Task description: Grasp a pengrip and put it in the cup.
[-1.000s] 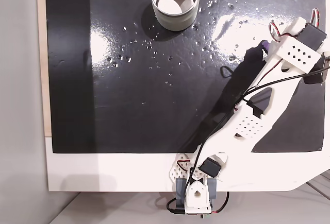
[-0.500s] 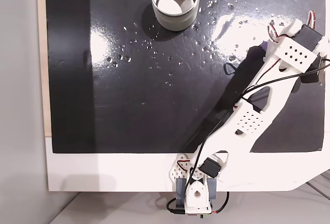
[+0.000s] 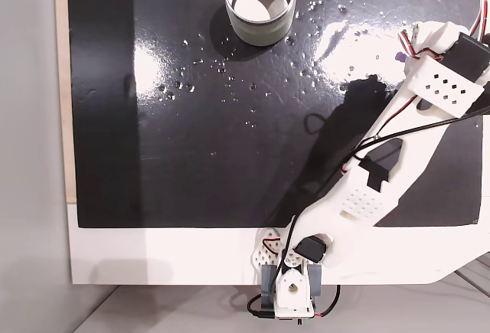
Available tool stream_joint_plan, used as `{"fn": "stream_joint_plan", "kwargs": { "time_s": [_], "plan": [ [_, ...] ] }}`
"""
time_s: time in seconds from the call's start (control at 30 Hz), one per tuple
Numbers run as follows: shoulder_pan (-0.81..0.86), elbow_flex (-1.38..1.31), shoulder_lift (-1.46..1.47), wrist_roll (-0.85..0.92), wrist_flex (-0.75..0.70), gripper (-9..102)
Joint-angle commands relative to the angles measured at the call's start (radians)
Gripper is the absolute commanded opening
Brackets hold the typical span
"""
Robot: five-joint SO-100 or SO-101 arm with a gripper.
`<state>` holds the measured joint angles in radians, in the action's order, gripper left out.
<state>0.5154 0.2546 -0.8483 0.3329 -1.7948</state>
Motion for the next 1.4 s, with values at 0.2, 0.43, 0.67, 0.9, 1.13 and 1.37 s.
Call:
{"fn": "stream_joint_plan", "kwargs": {
  "time_s": [0.2, 0.43, 0.67, 0.9, 1.13, 1.37],
  "plan": [
    [-0.264, -0.018, -0.383, -0.081, -0.009, 0],
    [-0.486, -0.097, -0.376, -0.213, -0.005, 0],
    [-0.615, -0.095, -0.301, -0.307, 0.037, 0],
    [-0.624, -0.163, -0.176, -0.351, 0.115, 0],
    [-0.62, -0.245, -0.041, -0.36, 0.15, 0],
    [-0.626, -0.298, 0.041, -0.362, 0.183, 0]
  ]
}}
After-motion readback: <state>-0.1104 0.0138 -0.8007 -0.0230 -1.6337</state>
